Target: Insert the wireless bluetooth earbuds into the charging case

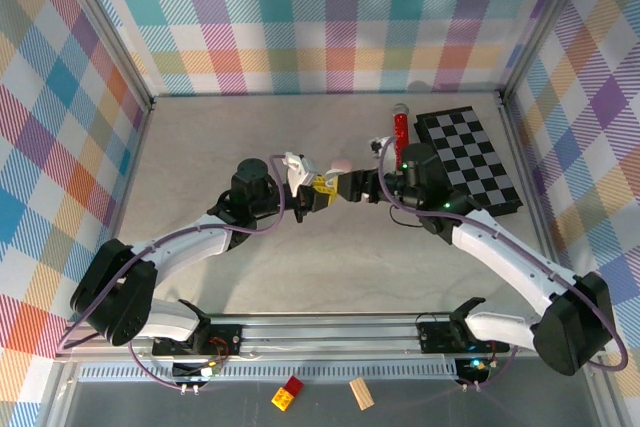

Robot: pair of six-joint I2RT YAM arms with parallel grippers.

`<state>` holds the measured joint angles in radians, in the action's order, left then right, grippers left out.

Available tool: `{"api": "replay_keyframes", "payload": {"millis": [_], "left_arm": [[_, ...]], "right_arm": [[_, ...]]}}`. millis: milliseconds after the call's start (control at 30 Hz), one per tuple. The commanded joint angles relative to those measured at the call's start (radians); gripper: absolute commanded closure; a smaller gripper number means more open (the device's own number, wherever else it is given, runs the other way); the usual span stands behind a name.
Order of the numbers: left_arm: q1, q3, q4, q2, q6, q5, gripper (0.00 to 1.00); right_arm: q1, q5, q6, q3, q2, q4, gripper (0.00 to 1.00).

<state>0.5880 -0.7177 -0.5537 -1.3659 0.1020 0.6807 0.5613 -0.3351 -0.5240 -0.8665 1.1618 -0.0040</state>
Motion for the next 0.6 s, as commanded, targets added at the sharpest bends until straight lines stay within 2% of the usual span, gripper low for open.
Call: {"api": "replay_keyframes", "payload": {"millis": [0,267,567], "left_arm": [[-0.009,-0.008,-0.049,0.014,0.021,0.071,0.88],[-0.01,-0.013,-0.052,0.013,0.015,0.098,0.88],[-0.01,-0.034,-0.05,-0.01,-0.022,0.103,0.88]], "right_arm": [[-0.064,-0.158,-0.141,0.047,-0.009,0.178,0.23],[-0.103,-0.337,-0.25,0.051,0.059,0.318,0.24],[-0.102,-0.416,-0.248,0.031,0.09,0.315,0.27]]}}
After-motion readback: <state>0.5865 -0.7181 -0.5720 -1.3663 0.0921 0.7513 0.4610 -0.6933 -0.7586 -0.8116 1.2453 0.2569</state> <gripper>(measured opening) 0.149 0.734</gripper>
